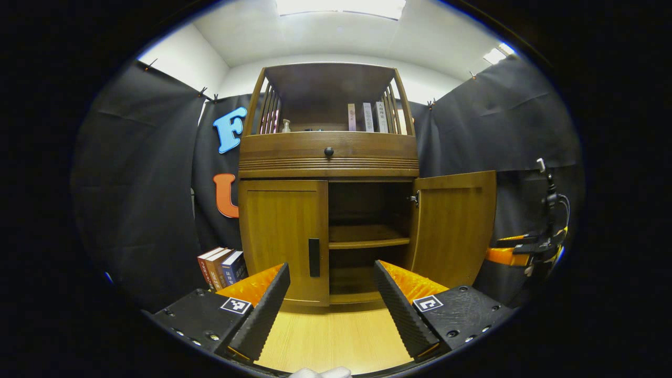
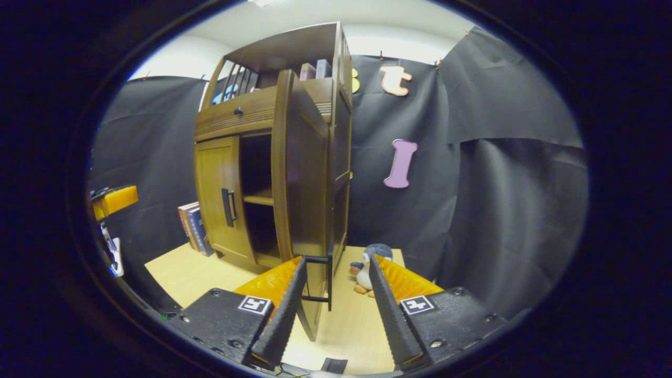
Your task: Open the right door of the double-door shoe cabinet with the right hand, and open the left door with the left hand.
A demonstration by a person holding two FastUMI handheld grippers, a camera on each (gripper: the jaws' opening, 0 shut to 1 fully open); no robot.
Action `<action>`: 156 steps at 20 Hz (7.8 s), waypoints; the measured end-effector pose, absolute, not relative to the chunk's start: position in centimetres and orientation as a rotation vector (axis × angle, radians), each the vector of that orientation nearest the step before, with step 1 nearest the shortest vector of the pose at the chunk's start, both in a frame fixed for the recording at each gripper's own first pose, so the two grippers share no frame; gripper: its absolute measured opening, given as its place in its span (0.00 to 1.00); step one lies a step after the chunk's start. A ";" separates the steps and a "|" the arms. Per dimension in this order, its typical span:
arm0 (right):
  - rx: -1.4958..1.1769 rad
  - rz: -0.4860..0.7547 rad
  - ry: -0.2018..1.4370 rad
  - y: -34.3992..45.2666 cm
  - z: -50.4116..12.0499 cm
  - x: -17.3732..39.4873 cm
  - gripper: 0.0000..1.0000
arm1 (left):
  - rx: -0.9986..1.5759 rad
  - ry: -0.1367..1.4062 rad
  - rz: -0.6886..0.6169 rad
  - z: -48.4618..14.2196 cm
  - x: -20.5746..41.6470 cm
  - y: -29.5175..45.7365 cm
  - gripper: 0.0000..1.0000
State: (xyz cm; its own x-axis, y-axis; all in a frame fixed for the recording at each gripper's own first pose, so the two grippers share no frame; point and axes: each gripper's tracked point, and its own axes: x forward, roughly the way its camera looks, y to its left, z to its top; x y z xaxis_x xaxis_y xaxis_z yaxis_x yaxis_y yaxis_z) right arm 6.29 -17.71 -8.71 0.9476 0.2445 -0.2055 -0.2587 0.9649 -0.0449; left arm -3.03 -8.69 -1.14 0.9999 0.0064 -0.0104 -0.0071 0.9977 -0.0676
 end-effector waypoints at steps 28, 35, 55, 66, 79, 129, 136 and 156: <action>-0.085 0.009 0.150 0.2 -5.8 1.8 0.95 | 0.007 -0.016 -0.055 -8.9 17.4 -2.7 0.96; -0.137 -0.025 0.190 -0.5 -6.0 0.9 0.95 | 0.001 0.037 -0.039 -13.1 25.9 -4.1 0.85; -0.113 -0.012 0.237 -1.0 -7.6 -1.5 0.95 | -0.061 0.052 -0.156 -14.0 21.6 -4.5 0.25; -0.093 0.068 0.255 1.0 -8.8 -2.7 0.95 | -0.081 0.076 -0.176 -14.2 14.5 -1.4 0.34; -0.071 0.186 0.271 5.1 -9.9 -2.3 0.95 | -0.062 0.095 -0.112 -14.6 8.7 3.8 0.18; -0.089 0.303 0.269 9.4 -10.0 -2.6 0.95 | 0.025 0.193 -0.210 -17.6 0.3 21.4 0.19; -0.094 0.316 0.252 8.9 -10.0 -2.0 0.95 | 0.022 0.184 -0.019 -15.3 -5.1 24.5 0.96; -0.002 0.298 0.151 1.8 -4.9 -2.0 0.99 | -0.068 0.104 0.154 -2.8 -6.4 4.7 1.00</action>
State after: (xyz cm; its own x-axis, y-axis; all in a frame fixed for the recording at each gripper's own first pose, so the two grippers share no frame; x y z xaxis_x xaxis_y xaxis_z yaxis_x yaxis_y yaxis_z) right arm -2.01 1.75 -4.92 0.9446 0.2928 -0.1486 -0.2930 0.9559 0.0207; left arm -6.38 4.72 -2.79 0.9828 0.1496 -0.1081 -0.1566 0.9859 -0.0592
